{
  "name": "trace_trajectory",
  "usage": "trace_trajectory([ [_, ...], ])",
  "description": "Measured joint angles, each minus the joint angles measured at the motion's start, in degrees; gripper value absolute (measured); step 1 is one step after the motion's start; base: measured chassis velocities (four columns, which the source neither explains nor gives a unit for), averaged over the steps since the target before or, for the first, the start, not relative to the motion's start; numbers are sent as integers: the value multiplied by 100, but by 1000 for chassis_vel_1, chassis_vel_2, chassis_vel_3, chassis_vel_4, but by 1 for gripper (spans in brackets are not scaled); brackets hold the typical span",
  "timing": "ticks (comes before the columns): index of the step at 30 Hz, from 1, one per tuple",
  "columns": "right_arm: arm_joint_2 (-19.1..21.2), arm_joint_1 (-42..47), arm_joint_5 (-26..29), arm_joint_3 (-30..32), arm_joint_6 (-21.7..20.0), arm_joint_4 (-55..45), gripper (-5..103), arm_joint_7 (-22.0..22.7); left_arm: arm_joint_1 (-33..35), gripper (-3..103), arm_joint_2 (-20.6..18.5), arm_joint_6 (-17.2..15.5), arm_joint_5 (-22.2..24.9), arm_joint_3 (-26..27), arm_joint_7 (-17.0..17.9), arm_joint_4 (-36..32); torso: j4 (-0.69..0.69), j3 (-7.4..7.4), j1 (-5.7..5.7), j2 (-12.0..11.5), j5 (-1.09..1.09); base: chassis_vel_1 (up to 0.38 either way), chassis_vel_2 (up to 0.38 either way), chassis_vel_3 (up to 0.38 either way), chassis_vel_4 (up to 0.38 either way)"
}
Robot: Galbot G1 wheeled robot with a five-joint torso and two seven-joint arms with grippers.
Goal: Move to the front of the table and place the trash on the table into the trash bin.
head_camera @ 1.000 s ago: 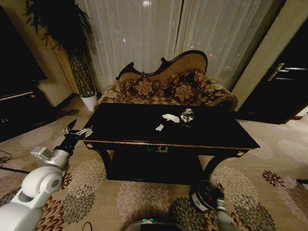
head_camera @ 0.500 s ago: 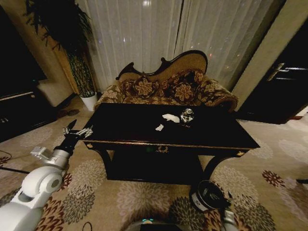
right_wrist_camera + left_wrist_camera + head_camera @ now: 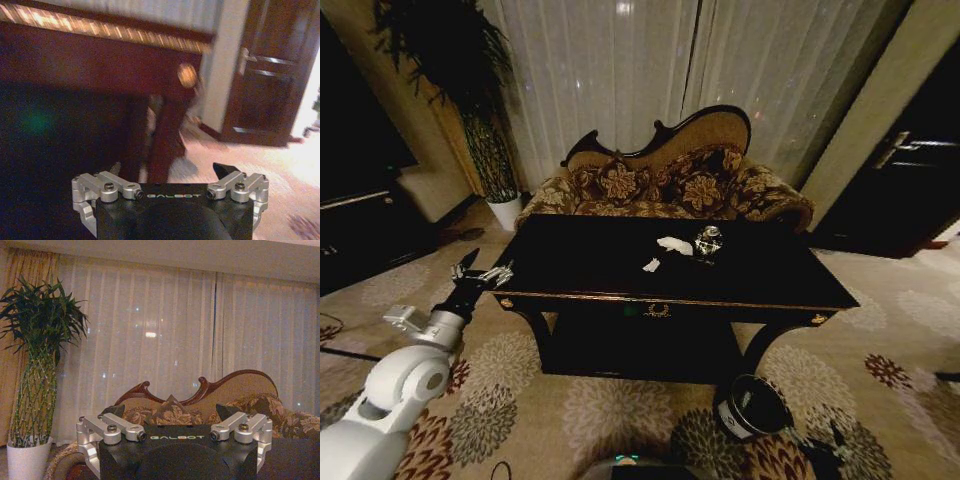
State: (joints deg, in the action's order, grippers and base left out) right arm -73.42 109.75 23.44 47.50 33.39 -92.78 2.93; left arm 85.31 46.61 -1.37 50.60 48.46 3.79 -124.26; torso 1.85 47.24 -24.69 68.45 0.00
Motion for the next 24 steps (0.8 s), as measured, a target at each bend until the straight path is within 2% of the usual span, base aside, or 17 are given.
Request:
trace_trajectory([
  [1,54,149,61,4,2,-303,100,-9,0,100,0,0,0,0,0,0,-3,0,0,0,-1,0,0,0,0],
  [4,171,494,229,107,2,-992,100,-11,0,100,0,0,0,0,0,0,0,0,0,0,0,0,0,0,0],
  [10,240,791,309,242,-72,-1760,100,-10,0,100,0,0,0,0,0,0,-1,0,0,0,0,0,0,0,0],
  [17,172,993,521,396,-569,-3002,100,86,0,100,0,1,0,0,-1,0,0,1,-1,-2,-1,0,0,0,0],
  [24,308,833,639,437,-1148,-3493,100,205,0,100,0,1,0,0,-1,0,0,1,-1,-2,1,0,0,0,0],
])
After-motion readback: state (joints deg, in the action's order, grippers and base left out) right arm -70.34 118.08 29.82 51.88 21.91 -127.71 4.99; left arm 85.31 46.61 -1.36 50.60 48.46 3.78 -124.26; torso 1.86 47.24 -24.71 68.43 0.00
